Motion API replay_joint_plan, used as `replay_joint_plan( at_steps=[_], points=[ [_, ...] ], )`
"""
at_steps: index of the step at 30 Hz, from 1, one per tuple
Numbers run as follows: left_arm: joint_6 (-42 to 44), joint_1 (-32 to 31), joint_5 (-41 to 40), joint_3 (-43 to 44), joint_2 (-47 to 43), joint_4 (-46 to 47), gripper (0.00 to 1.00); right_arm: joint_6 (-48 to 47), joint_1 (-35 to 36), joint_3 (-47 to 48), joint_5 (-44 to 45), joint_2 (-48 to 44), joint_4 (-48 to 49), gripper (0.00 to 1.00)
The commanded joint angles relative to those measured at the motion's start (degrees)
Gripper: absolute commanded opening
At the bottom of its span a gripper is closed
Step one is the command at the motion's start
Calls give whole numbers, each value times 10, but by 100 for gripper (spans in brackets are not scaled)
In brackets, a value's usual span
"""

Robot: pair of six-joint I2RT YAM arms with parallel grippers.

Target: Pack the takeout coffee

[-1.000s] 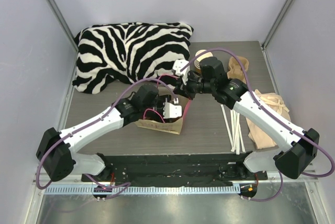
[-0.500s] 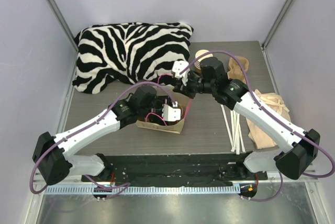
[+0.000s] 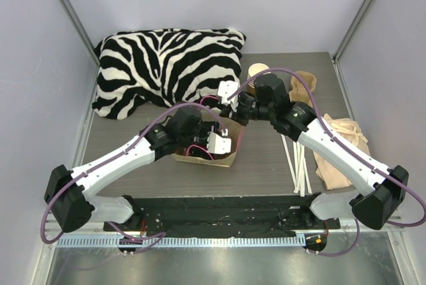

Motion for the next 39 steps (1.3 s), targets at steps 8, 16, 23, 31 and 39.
replay_joint_plan(
  at_steps=[8,16,23,31,39],
  points=[
    [53,-10,-10,39,-75,-31,20,-25,2,0,36,-17,13,1],
    [55,-6,-41,112,-85,-82,18,-41,0,-7,67,-23,5,1],
    [44,3,-71,200,-86,-157,18,-51,-15,-3,73,-29,-16,1],
    [39,11,-97,282,-102,-227,19,-66,-39,-9,76,-29,-36,1],
    [-1,11,-175,387,-96,-274,21,-78,-58,-29,77,-27,-39,1]
  ],
)
